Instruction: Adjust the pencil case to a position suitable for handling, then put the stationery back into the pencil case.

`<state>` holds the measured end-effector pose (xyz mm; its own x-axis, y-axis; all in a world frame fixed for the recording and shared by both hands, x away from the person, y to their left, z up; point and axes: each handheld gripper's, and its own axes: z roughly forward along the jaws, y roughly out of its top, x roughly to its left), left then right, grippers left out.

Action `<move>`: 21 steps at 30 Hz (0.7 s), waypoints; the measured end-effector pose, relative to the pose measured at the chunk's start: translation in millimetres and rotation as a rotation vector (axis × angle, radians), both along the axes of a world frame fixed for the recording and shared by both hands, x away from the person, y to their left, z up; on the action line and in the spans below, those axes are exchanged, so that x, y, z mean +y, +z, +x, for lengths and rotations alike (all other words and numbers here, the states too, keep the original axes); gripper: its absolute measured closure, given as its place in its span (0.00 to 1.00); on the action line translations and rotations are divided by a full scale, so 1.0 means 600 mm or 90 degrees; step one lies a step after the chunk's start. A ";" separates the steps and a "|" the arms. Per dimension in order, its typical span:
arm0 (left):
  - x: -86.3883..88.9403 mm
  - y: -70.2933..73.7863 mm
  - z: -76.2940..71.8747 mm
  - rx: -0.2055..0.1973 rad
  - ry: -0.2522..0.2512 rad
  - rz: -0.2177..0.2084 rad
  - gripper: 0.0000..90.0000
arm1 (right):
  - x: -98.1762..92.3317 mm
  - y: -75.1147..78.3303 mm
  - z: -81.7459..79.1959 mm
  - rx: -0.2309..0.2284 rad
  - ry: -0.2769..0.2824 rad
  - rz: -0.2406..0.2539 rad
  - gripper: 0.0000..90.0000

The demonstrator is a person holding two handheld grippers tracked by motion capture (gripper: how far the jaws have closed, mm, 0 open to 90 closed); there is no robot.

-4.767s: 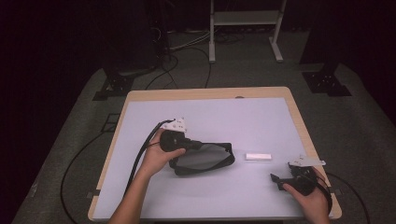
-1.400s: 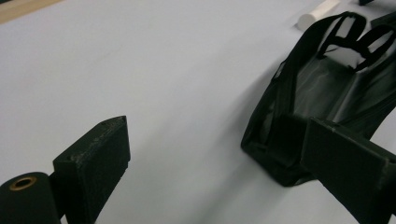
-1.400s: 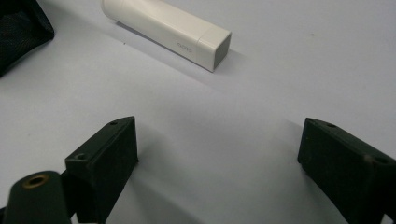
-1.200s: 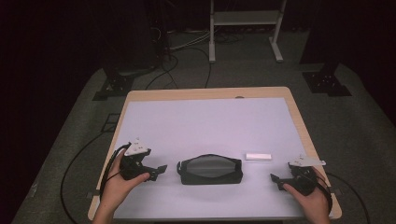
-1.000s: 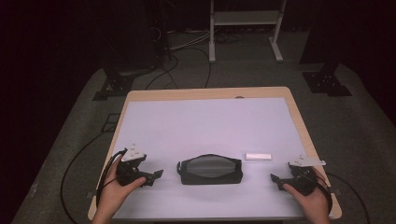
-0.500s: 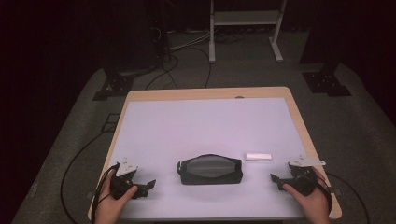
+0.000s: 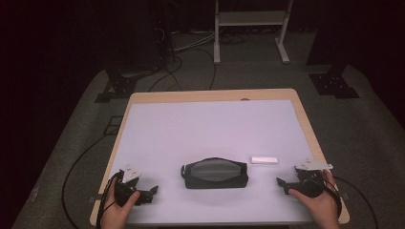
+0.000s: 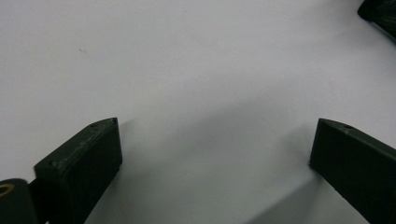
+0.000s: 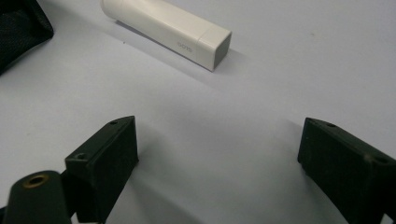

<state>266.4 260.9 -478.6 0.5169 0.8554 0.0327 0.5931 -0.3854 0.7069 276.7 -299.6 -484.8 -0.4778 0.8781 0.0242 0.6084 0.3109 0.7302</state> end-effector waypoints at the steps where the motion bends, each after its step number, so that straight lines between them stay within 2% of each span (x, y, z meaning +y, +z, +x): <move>1: 0.000 0.000 0.000 0.000 0.001 -0.002 0.01 | 0.000 0.000 0.000 0.000 0.000 -0.001 0.12; 6: 0.000 -0.001 0.000 -0.001 0.001 -0.003 0.01 | 0.000 0.000 0.000 0.000 0.000 -0.001 0.13; 12: 0.000 -0.001 0.000 0.000 0.001 -0.002 0.01 | -0.006 0.004 -0.003 -0.001 -0.008 0.005 0.23; 15: 0.000 -0.001 0.000 0.000 0.001 -0.002 0.01 | -0.011 0.011 -0.004 0.007 -0.004 0.015 0.28; 21: 0.000 -0.001 0.000 0.001 0.001 -0.002 0.01 | -0.013 0.022 0.003 -0.008 0.033 0.016 0.32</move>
<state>266.6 260.8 -479.0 0.5153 0.8565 0.0287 0.5954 -0.3819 0.7069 278.6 -307.1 -471.5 -0.5227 0.8516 0.0397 0.5828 0.3229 0.7457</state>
